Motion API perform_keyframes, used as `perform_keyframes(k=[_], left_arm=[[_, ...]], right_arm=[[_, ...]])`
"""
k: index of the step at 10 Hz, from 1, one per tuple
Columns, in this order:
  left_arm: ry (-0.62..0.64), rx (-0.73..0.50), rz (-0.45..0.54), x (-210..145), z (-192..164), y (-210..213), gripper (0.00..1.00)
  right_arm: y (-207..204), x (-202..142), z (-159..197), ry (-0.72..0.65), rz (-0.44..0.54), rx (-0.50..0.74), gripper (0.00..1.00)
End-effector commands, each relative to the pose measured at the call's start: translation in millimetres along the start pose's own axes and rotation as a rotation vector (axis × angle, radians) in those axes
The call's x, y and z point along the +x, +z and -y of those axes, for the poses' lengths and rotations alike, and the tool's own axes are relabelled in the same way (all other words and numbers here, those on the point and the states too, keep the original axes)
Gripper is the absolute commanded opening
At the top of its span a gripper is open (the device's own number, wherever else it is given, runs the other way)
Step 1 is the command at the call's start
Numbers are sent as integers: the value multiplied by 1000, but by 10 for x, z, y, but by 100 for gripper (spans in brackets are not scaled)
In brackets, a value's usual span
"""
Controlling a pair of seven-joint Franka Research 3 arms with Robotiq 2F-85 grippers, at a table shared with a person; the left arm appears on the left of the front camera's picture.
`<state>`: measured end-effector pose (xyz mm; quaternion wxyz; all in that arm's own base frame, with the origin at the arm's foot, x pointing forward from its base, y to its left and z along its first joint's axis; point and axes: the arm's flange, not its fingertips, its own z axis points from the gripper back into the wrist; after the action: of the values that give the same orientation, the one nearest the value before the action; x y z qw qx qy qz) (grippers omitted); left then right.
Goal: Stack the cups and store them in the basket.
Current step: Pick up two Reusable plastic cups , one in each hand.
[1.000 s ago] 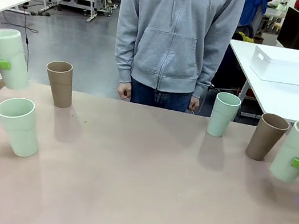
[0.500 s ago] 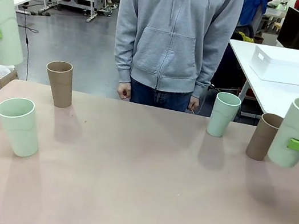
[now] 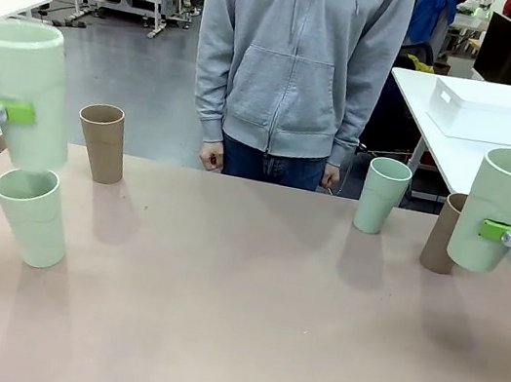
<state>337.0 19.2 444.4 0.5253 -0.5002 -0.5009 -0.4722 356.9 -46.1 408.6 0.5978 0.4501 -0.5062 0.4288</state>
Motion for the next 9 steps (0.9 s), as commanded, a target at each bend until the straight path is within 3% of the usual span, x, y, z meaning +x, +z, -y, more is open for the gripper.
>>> perform_keyframes(k=[1, 2, 6, 8, 9], left_arm=[[39, -78, 7, 19, 105, -79, 87], [0, 0, 0, 0, 0, 0, 87], [13, -18, -11, -37, 30, -18, 87], [25, -76, 52, -278, -2, -404, 87], [25, -93, 60, -350, 15, -530, 87]], right_arm=[[-256, -204, -534, -57, 100, -26, 84], [0, 0, 0, 0, 0, 0, 84], [-9, -39, 15, -14, 13, 0, 84], [-322, -49, -242, 0, 104, 36, 84], [-452, -125, -317, -18, 102, 47, 84]])
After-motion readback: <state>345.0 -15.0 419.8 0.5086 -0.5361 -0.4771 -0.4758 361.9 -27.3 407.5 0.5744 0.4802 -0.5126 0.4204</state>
